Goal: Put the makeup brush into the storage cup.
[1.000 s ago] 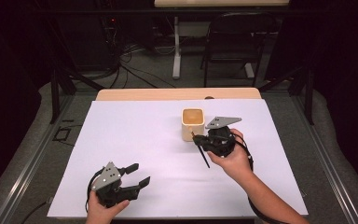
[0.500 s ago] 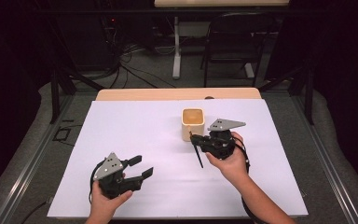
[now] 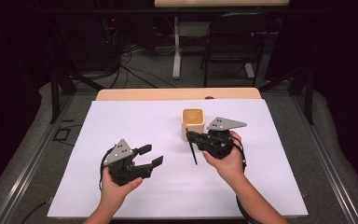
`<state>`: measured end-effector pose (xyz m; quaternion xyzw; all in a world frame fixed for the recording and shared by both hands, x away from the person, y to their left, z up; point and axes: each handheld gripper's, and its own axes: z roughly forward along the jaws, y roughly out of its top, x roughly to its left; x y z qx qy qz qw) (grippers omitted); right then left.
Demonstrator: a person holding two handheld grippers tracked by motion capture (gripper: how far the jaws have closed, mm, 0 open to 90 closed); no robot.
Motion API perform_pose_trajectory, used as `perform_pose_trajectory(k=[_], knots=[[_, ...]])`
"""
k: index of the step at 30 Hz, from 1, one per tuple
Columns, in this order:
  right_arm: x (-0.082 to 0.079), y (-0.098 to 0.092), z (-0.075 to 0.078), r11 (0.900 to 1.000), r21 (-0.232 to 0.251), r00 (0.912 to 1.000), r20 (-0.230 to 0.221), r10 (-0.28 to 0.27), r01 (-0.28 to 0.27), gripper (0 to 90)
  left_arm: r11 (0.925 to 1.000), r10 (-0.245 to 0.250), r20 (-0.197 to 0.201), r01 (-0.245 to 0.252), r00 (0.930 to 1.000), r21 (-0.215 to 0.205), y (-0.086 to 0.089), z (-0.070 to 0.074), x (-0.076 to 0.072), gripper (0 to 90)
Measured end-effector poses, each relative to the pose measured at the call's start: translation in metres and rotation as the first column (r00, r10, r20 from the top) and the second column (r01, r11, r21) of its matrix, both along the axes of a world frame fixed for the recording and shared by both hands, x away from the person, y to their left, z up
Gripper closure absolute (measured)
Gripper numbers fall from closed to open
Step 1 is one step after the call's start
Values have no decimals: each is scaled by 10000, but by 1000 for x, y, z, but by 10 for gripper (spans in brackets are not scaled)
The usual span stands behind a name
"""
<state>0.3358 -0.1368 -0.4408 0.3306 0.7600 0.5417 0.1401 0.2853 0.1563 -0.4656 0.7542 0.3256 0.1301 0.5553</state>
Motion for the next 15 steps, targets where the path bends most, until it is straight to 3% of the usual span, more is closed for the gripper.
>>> perform_pose_trajectory(k=[12,15], knots=[[1,2,0,9980,609,9994,294,-157,139,841,9996,194,112,-196,9997,200,-17,2,14,388],[1,0,0,9964,820,9994,270,-233,210,841,9996,-80,83,78,9999,281,-22,2,16,388]])
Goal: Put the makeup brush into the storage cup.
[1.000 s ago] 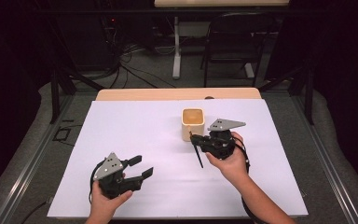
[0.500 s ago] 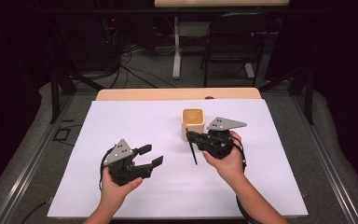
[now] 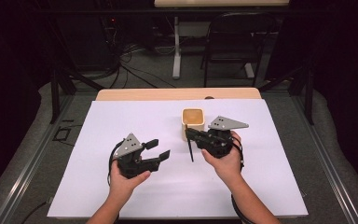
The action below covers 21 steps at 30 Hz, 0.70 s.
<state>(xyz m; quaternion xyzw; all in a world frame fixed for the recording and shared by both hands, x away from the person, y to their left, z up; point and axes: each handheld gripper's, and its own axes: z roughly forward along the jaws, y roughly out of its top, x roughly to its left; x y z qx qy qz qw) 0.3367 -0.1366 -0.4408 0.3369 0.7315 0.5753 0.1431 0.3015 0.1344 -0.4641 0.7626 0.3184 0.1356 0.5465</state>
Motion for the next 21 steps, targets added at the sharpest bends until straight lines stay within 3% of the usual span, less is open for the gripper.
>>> perform_pose_trajectory(k=[2,12,16,18,21], knots=[[1,0,-1,9996,288,9999,63,-81,79,841,10000,-50,-61,49,10000,-15,-4,-1,1,388],[-1,-7,-3,9985,424,9994,-34,-331,332,841,9997,-183,-468,176,9987,-146,-22,-6,9,406],[-3,-10,-1,9950,908,9986,275,-452,425,842,9993,-253,-584,236,9980,-296,-27,-8,10,428],[-4,-12,1,9947,925,9986,234,-476,452,842,9991,-285,-658,265,9974,-319,-27,-8,10,439],[-6,-11,0,9938,1016,9985,260,-487,458,842,9971,-323,-867,261,9957,-714,-28,-10,11,458]])
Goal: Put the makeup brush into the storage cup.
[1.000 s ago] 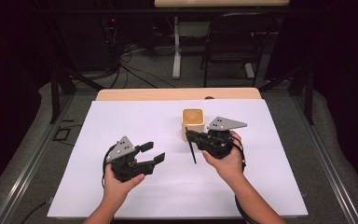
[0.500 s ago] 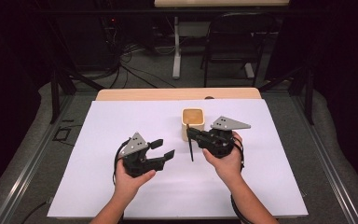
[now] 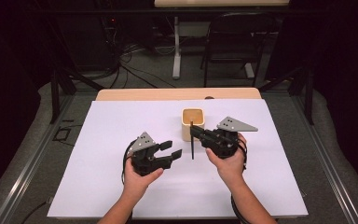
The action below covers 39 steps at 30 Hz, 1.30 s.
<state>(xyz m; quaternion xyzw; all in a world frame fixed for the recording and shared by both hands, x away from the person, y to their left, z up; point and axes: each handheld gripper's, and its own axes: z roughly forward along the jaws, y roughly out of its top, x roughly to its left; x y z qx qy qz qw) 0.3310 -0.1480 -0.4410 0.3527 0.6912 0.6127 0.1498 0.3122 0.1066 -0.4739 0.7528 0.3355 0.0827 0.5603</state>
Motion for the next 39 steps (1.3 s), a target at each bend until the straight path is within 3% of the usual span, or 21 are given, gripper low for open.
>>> perform_pose_trajectory(k=[5,6,16,21,23,27,39], knots=[[-2,4,-6,10000,-62,10000,-71,-59,59,842,10000,-54,46,55,10000,-68,-1,0,-2,483],[-1,5,-8,9999,132,10000,28,-69,69,842,9998,-44,86,45,10000,-178,1,-1,-2,490],[-4,10,-15,9995,310,9999,-135,-97,101,842,9996,-47,-2,47,10000,-294,3,-5,-2,544],[-5,12,-18,9989,440,9998,-77,-167,170,842,9996,-155,-86,153,9998,-234,1,-7,-4,574],[-6,11,-18,9995,267,9997,-131,-192,195,842,9997,-203,-125,201,9997,-171,0,-8,-4,581],[-7,12,-19,9986,504,9997,-171,-181,189,842,9996,-230,-272,225,9994,-176,-2,-10,-4,593],[-10,17,-22,9982,588,9999,-85,-70,74,842,9990,-273,-512,255,9983,-355,-2,-15,-2,632]])
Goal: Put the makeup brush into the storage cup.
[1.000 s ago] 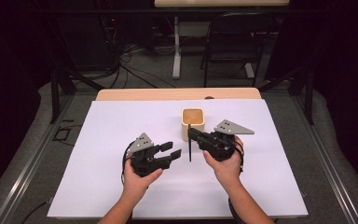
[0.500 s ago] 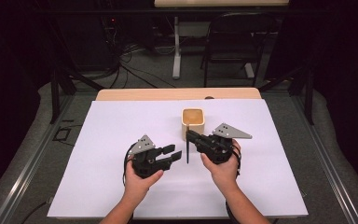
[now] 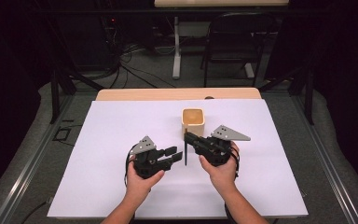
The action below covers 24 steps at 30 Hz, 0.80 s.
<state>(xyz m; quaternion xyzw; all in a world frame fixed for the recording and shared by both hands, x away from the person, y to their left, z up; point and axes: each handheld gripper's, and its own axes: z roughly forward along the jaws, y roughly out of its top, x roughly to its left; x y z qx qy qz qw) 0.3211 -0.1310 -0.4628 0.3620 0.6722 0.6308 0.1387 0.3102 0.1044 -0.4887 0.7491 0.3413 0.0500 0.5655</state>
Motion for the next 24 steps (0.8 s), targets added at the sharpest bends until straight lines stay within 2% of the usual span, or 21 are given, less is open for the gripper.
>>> perform_pose_trajectory(k=[7,11,14,16,17,18,19,24], knots=[[-3,4,0,9999,101,9999,48,127,-127,842,9997,-43,-121,40,9999,-240,0,-2,1,648],[-5,4,2,9996,-46,9996,6,269,-269,841,9998,-85,-217,80,9997,-208,0,-3,1,657],[-6,6,2,9995,50,9995,50,326,-326,842,9996,-77,-240,70,9997,-289,-1,-3,1,663],[-7,7,3,9994,-31,9993,-69,356,-356,842,9995,-86,-228,79,9997,-300,-1,-3,1,672],[-6,8,2,9992,49,9991,119,397,-398,842,9996,-109,-240,103,9997,-255,-1,-2,1,672],[-7,8,2,9987,-102,9988,43,490,-490,842,9995,-114,-241,107,9996,-295,-1,-3,1,676],[-8,10,2,9992,84,9992,-19,402,-402,842,9994,-131,-248,123,9996,-319,-1,-3,1,689],[-9,13,1,9988,11,9988,42,498,-498,841,9993,-113,-230,105,9997,-346,-1,-2,0,711]])
